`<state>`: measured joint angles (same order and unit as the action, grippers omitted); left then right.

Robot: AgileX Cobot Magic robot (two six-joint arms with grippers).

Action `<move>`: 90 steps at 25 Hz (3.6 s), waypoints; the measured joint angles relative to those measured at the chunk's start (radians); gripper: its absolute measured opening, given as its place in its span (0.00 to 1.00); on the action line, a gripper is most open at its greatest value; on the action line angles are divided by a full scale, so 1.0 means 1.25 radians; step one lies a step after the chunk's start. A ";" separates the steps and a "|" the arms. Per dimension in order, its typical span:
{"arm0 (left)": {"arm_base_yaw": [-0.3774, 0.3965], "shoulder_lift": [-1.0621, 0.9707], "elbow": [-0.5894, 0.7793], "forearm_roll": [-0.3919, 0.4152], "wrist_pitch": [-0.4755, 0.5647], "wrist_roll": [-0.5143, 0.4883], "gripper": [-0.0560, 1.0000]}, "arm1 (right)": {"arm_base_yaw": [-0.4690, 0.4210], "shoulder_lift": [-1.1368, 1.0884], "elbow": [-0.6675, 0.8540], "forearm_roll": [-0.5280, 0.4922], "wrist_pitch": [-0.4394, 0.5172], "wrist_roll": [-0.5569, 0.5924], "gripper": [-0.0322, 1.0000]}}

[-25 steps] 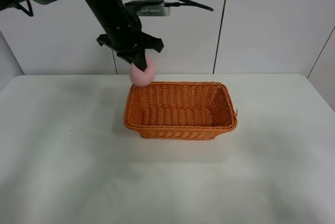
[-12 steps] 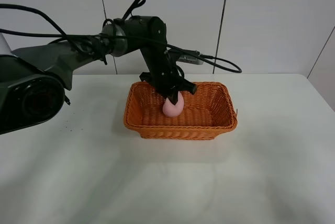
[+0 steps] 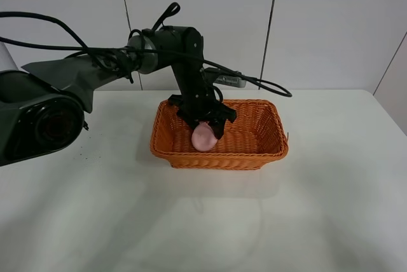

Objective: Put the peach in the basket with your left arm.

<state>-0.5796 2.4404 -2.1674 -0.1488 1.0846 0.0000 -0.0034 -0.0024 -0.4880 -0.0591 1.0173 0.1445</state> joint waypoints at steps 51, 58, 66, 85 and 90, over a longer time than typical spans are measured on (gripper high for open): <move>0.446 -0.470 0.437 0.070 0.066 0.024 0.83 | 0.000 0.000 0.000 0.000 0.000 0.000 0.70; 0.446 -0.799 0.784 0.070 0.066 0.051 0.83 | 0.000 0.000 0.000 0.000 0.000 0.000 0.70; 0.446 -1.161 1.112 0.080 0.065 0.054 0.83 | 0.000 0.000 0.000 0.000 0.000 0.000 0.70; 0.446 -1.780 1.338 0.080 -0.023 0.052 0.83 | 0.000 0.000 0.000 0.000 0.000 0.000 0.70; 0.446 -1.894 1.339 0.080 -0.023 0.052 0.83 | 0.000 0.000 0.000 0.000 0.000 0.000 0.70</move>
<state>-0.0216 0.0726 -0.4933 -0.0491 1.0564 0.0650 -0.0034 -0.0024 -0.4880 -0.0591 1.0173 0.1445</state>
